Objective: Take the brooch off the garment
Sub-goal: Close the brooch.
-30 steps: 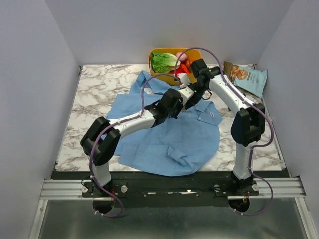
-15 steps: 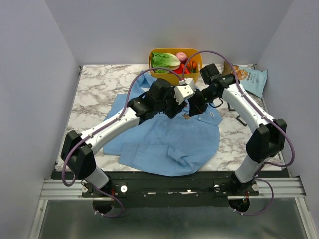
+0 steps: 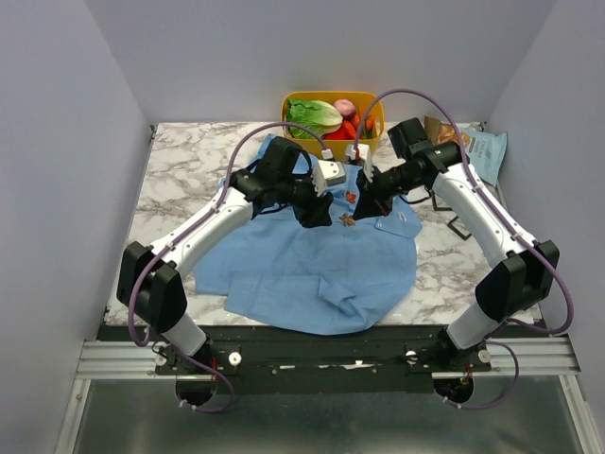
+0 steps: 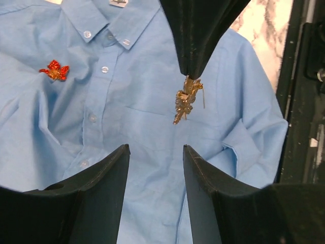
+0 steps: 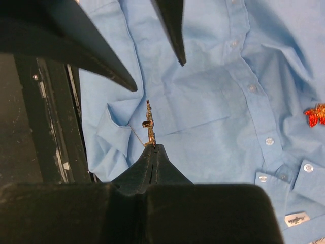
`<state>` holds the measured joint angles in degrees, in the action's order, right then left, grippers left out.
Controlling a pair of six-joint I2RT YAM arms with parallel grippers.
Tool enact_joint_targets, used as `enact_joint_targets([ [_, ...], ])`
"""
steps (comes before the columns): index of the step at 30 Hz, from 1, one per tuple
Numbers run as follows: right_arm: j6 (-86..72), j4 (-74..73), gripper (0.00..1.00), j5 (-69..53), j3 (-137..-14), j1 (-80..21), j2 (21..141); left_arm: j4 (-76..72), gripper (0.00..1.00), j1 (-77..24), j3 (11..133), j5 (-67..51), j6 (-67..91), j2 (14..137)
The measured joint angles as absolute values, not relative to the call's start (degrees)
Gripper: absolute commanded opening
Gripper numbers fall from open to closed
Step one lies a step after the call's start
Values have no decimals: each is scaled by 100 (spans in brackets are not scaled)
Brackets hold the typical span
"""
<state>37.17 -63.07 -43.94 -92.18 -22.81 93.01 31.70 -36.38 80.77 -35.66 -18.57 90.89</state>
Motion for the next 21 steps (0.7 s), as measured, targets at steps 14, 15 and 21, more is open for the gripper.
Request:
enact_joint_targets([
  [14, 4136, -6307, 1, -4779, -9170, -2281, 9244, 2904, 58, -3415, 7929, -4759, -1706, 8917],
  [15, 4152, -6298, 1, -4799, -9118, -2281, 9233, 2915, 58, -3452, 7937, -4810, -1717, 8917],
  [21, 4211, -6278, 1, -4818, -8711, -2281, 9218, 2456, 58, -3599, 7712, -4877, -1485, 8855],
])
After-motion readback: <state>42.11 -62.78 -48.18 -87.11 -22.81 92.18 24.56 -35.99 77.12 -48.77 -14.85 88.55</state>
